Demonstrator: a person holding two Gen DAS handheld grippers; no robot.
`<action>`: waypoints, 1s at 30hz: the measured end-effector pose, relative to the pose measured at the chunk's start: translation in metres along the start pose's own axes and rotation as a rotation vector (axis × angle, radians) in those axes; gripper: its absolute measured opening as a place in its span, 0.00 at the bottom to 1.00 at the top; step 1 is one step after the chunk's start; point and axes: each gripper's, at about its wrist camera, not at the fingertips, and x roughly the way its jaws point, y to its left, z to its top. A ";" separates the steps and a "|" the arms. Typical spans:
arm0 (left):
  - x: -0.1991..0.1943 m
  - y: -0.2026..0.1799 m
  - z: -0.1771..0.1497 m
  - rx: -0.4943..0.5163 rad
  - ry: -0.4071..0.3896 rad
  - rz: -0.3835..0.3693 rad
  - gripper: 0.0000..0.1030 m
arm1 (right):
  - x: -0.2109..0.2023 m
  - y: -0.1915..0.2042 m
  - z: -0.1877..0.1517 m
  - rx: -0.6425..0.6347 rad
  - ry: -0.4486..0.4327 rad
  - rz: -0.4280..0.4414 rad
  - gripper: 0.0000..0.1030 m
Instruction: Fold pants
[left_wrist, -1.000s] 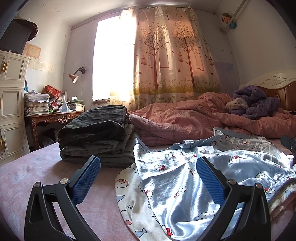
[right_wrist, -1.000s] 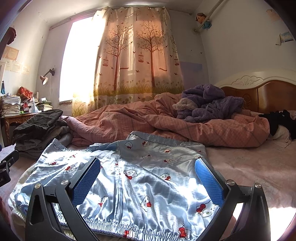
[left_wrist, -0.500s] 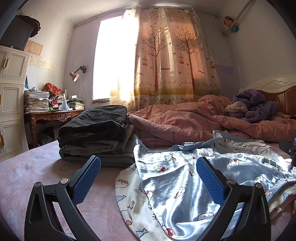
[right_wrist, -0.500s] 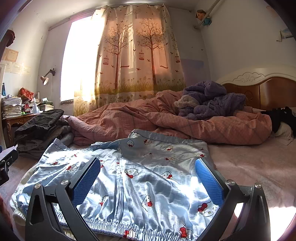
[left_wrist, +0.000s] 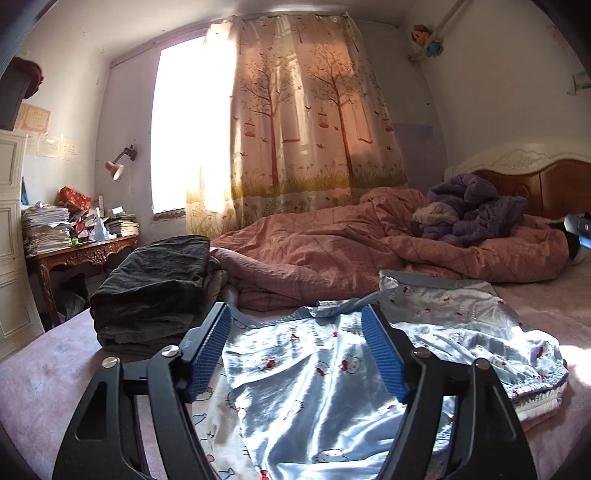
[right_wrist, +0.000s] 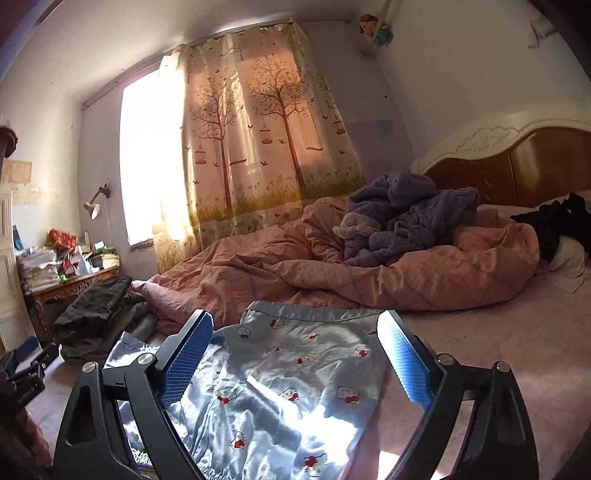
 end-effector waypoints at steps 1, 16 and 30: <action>0.000 -0.014 0.006 0.034 0.036 -0.034 0.47 | -0.004 -0.013 0.009 0.031 0.002 -0.001 0.83; 0.009 -0.192 -0.003 0.105 0.470 -0.739 0.29 | -0.014 -0.076 0.012 -0.014 0.071 -0.104 0.44; 0.016 -0.234 -0.039 0.257 0.554 -0.660 0.29 | 0.002 -0.096 -0.012 -0.001 0.121 -0.094 0.44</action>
